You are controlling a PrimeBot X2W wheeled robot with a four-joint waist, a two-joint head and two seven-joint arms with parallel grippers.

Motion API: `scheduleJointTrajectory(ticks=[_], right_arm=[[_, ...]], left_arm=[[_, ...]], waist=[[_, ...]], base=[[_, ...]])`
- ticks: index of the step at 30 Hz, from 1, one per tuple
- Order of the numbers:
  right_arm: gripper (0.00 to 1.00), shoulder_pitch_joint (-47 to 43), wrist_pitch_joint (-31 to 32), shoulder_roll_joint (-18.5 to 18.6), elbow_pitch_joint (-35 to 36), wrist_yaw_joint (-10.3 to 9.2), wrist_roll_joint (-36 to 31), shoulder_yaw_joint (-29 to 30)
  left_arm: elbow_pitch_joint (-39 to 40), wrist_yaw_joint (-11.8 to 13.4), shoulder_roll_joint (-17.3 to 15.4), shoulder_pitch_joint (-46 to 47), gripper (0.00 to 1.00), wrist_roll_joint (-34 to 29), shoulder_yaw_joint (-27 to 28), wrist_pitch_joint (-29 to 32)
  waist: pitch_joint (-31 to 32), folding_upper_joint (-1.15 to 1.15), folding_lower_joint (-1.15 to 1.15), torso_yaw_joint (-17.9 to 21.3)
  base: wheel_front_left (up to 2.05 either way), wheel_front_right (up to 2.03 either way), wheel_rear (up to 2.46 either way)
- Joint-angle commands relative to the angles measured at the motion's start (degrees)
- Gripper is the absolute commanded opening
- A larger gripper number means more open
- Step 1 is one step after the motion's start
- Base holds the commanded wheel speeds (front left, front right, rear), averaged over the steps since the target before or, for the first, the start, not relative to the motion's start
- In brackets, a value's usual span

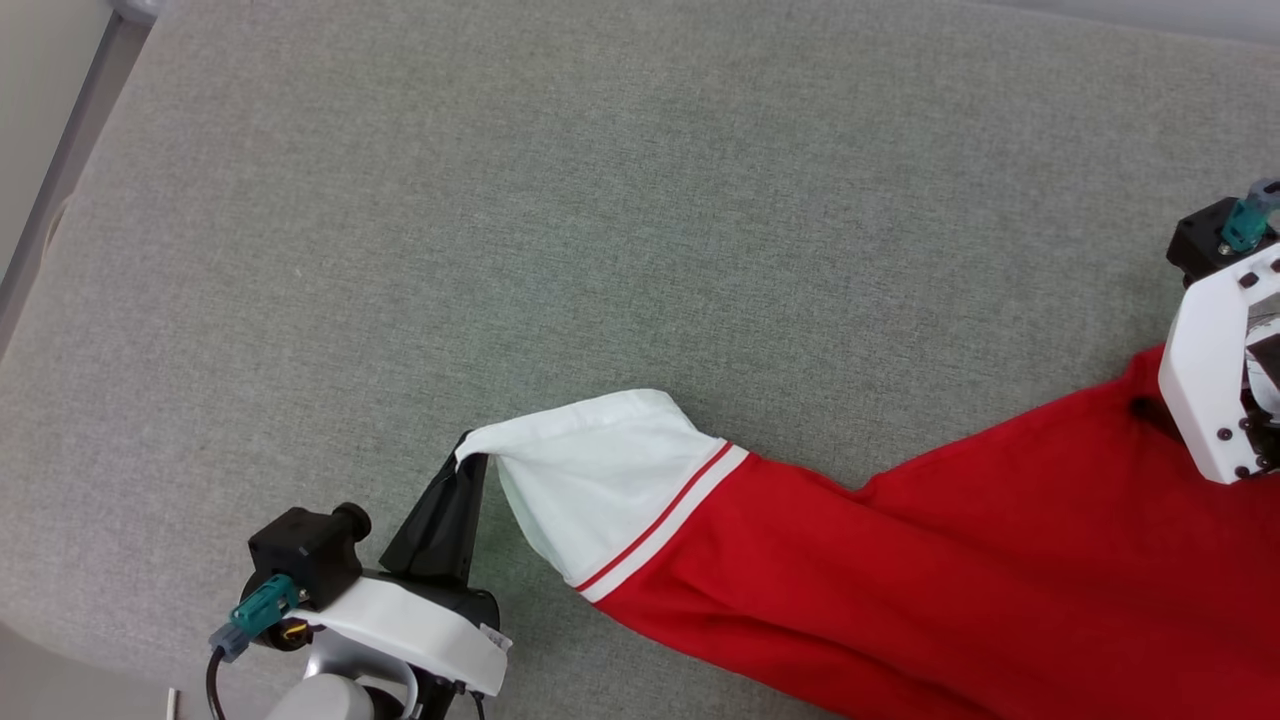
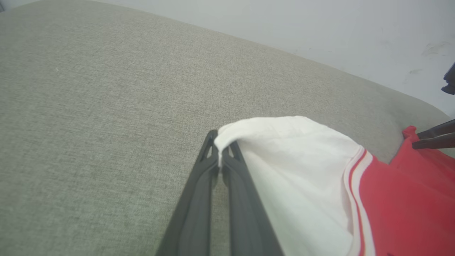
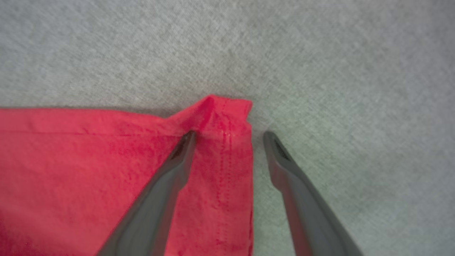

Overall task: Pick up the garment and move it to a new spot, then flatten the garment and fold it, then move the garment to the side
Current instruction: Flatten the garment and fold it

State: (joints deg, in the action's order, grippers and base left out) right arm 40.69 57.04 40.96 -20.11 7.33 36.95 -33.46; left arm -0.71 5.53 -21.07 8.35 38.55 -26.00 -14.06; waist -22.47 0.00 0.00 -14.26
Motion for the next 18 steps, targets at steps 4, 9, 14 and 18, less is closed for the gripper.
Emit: scheduleJointTrajectory(ticks=[4,9,14,18], right_arm=[[0.00,-2.7,-1.2,-1.2,-3.4,0.20,1.8,-5.5],[0.00,1.1,-7.6,-2.5,-4.0,0.12,4.5,-4.7],[0.00,3.1,-13.3,-3.0,-4.0,0.12,5.9,-5.2],[0.00,3.7,-18.8,-2.5,-3.0,0.12,7.6,-5.6]], left_arm=[[-0.4,-0.1,-0.3,-0.3,0.00,-0.1,0.2,-0.3],[-0.9,0.0,-1.2,-0.9,0.00,0.3,0.6,-0.1],[-0.9,0.1,-2.3,-1.2,0.00,0.2,0.8,0.4],[0.0,0.4,-3.8,-1.2,0.00,-0.1,1.4,1.0]], waist=[[1.0,0.00,0.00,0.9],[3.4,0.00,0.00,2.4],[6.3,0.00,0.00,3.9],[9.1,0.00,0.00,5.4]], base=[[0.00,0.00,0.00],[0.00,0.00,0.00],[0.00,0.00,0.00],[0.00,0.00,0.00]])
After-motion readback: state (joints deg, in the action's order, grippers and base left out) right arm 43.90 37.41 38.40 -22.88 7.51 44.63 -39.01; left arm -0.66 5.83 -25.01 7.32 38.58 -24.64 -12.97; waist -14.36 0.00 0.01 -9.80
